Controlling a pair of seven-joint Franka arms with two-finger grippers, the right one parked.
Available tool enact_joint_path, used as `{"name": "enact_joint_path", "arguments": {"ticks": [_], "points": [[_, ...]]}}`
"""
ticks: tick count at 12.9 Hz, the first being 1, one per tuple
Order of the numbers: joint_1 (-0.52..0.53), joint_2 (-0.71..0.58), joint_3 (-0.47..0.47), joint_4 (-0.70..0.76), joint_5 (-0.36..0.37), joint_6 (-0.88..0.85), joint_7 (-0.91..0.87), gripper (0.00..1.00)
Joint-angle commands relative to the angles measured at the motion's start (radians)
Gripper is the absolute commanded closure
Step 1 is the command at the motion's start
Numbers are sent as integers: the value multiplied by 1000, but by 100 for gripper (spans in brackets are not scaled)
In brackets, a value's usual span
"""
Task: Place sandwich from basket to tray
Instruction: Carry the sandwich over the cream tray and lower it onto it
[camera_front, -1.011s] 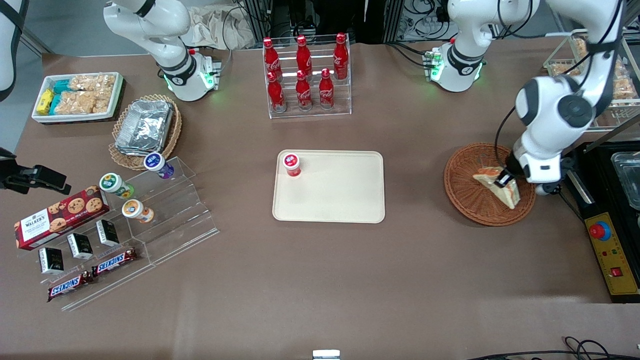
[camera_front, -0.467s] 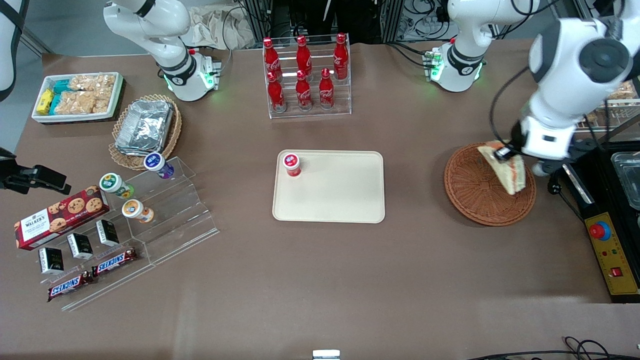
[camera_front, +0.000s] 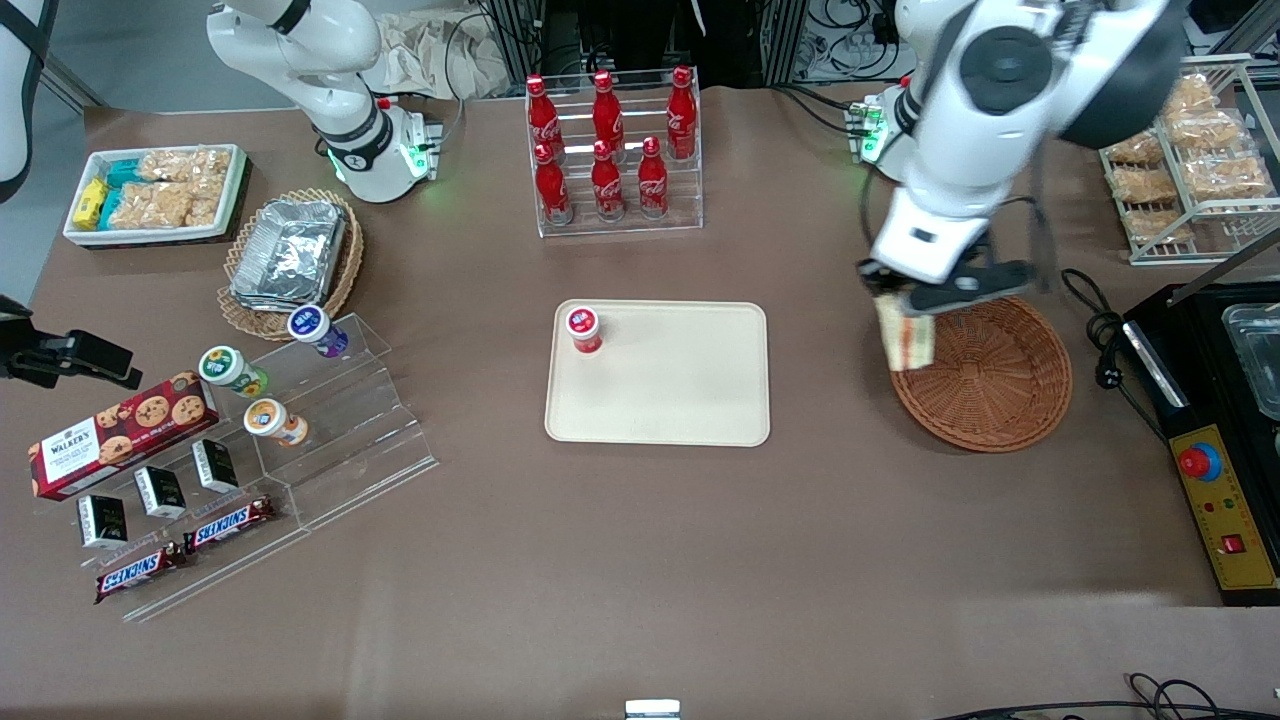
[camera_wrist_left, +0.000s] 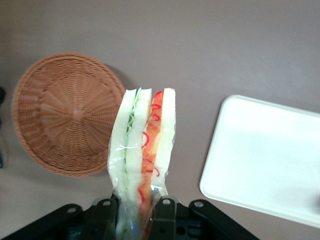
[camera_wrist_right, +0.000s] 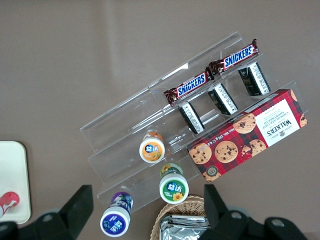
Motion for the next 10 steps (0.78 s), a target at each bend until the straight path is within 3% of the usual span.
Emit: {"name": "enact_joint_path", "arguments": {"ticks": [1, 4, 7, 10], "points": [[9, 147, -91, 111, 9, 22, -70, 100], [7, 282, -162, 96, 61, 205, -202, 100], [-48, 410, -166, 90, 154, 298, -274, 100], [-80, 538, -166, 84, 300, 379, -375, 100]]}}
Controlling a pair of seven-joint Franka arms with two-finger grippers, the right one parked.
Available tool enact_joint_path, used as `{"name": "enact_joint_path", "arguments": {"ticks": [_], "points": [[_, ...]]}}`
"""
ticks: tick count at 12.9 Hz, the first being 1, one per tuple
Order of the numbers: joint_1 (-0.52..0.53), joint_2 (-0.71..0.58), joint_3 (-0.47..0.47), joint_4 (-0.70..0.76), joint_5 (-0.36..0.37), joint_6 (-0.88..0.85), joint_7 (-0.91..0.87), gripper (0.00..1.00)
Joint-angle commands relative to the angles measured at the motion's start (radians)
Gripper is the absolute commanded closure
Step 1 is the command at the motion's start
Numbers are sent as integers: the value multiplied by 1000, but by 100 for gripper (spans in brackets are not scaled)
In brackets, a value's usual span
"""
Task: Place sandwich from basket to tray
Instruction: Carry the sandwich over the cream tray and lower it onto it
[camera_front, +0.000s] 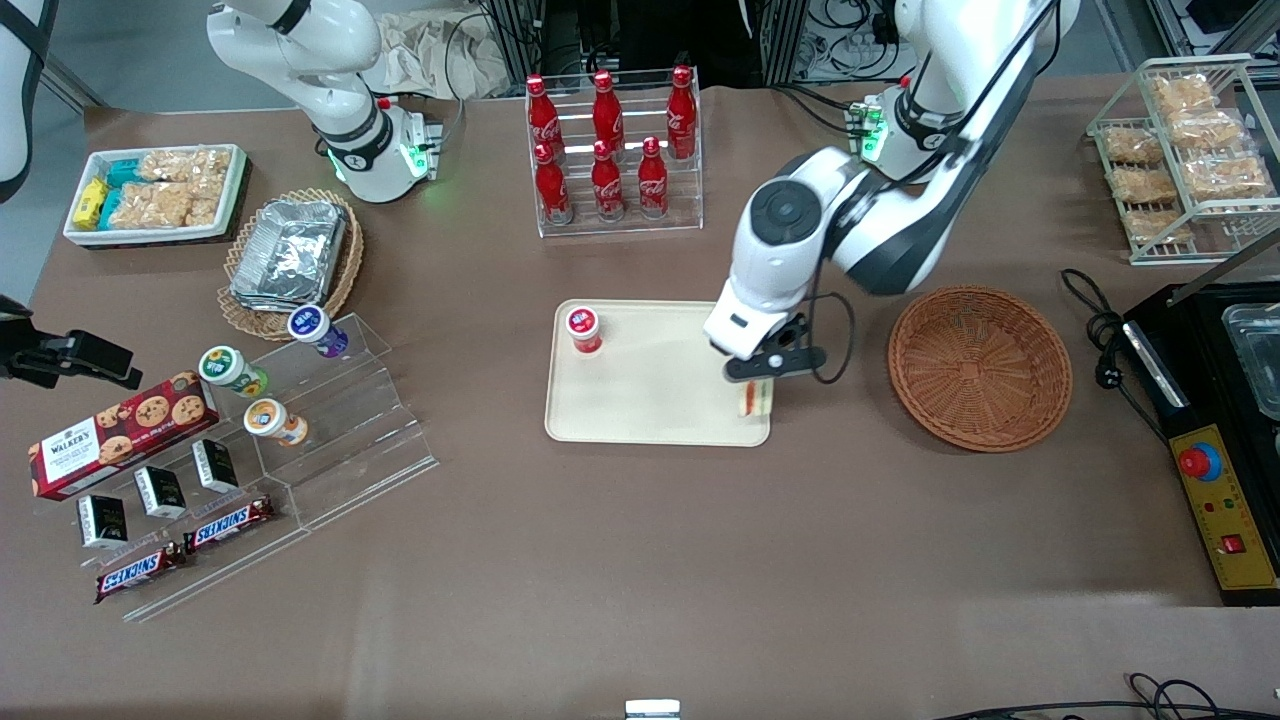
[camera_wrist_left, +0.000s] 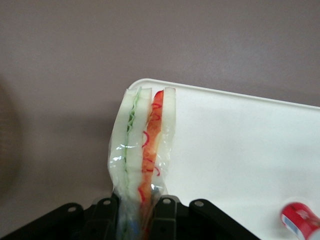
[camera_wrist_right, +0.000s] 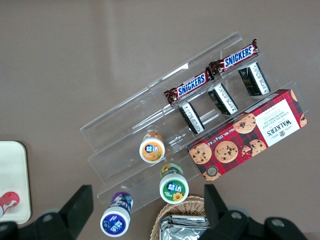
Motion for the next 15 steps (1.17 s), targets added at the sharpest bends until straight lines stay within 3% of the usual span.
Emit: {"name": "enact_joint_path", "arguments": {"ticks": [1, 6, 7, 8, 14, 15], "points": [[-27, 112, -6, 30, 116, 27, -77, 100], [-51, 200, -5, 30, 228, 56, -140, 97], [-49, 206, -5, 32, 247, 57, -149, 45], [-49, 204, -6, 32, 248, 57, -157, 0], [-35, 154, -8, 56, 232, 32, -169, 0], [-29, 117, -8, 75, 194, -11, -166, 0]]}}
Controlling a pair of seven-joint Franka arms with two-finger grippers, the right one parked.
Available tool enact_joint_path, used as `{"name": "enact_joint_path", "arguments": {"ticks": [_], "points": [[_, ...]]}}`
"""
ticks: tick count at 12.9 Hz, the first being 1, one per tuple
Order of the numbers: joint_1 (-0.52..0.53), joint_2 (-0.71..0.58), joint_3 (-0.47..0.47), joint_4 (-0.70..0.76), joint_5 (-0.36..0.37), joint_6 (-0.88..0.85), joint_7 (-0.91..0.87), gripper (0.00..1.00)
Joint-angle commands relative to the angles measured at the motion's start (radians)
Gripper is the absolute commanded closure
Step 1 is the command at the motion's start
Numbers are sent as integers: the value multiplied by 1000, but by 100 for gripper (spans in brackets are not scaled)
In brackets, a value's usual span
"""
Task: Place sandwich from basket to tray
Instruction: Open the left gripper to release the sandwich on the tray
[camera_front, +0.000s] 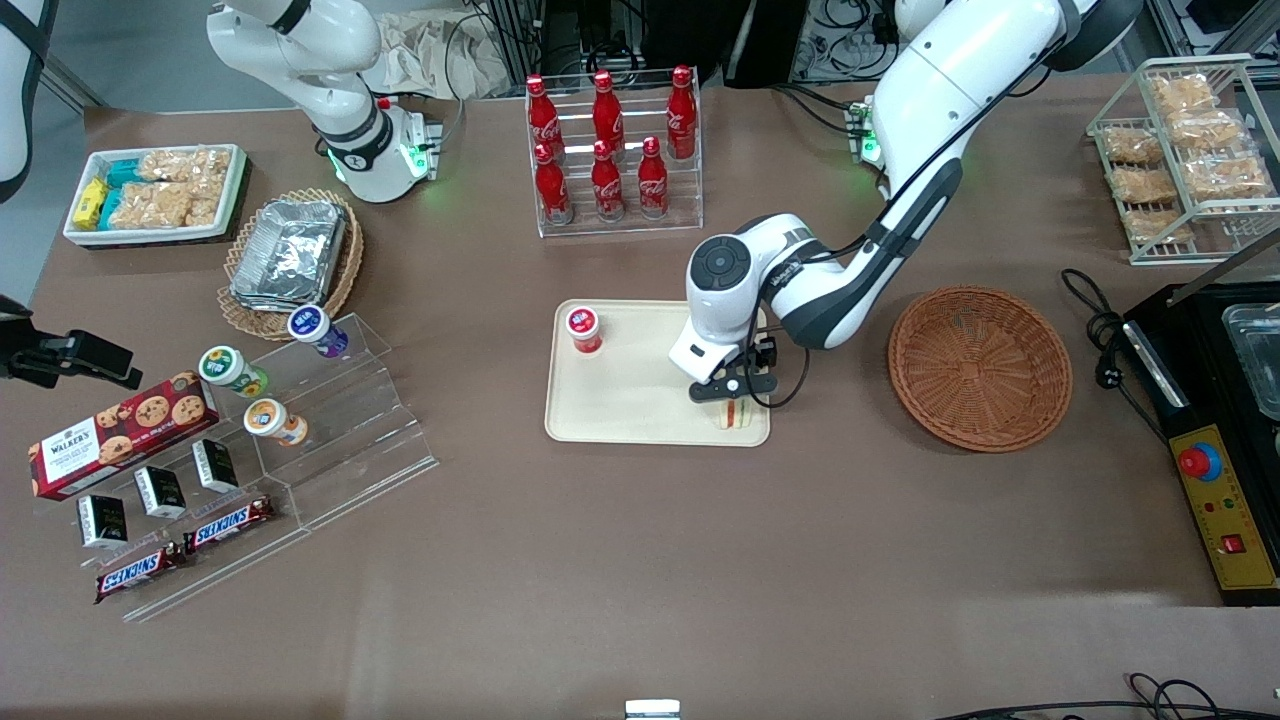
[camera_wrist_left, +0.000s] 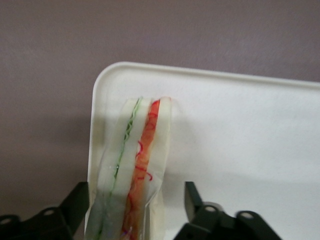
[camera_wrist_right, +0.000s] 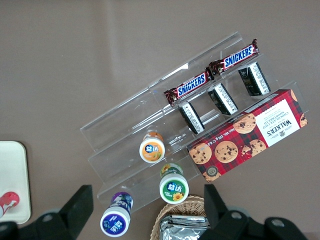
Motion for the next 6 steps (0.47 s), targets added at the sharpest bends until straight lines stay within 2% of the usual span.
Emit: {"name": "enact_joint_path", "arguments": {"ticks": [1, 2, 4, 6], "points": [[12, -106, -6, 68, -100, -106, -6, 0], [13, -135, 0, 121, -167, -158, -1, 0], [65, -193, -3, 200, -215, -287, -13, 0], [131, -322, 0, 190, -302, -312, -8, 0]]}}
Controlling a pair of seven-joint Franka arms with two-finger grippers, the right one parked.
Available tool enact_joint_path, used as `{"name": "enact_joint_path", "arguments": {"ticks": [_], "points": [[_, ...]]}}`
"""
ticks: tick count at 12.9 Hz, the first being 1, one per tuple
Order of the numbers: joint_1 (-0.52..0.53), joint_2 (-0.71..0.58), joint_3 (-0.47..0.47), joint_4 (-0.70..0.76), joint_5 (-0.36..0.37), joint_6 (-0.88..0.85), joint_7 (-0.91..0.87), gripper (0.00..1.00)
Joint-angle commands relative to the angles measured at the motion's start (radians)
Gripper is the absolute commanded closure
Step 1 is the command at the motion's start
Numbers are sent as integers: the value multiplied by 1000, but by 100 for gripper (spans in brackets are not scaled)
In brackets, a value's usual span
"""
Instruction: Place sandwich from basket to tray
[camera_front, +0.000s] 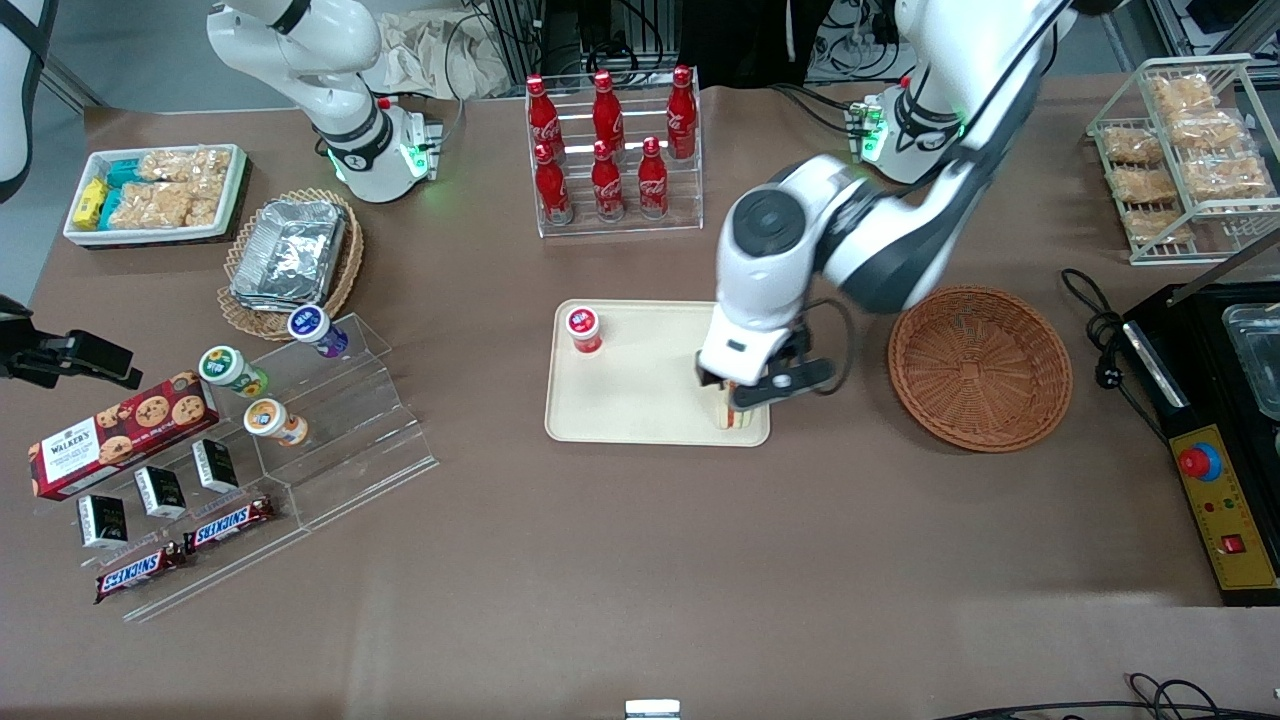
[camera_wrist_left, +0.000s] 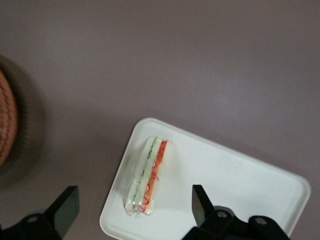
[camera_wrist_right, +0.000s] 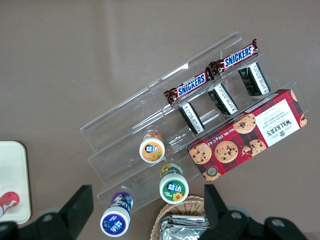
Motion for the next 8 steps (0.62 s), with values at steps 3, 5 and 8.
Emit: {"name": "enact_joint_path", "arguments": {"ticks": [3, 5, 8], "points": [[90, -289, 99, -21, -152, -222, 64, 0], [79, -398, 239, -28, -233, -328, 295, 0], [83, -524, 431, -49, -261, -499, 736, 0]]}}
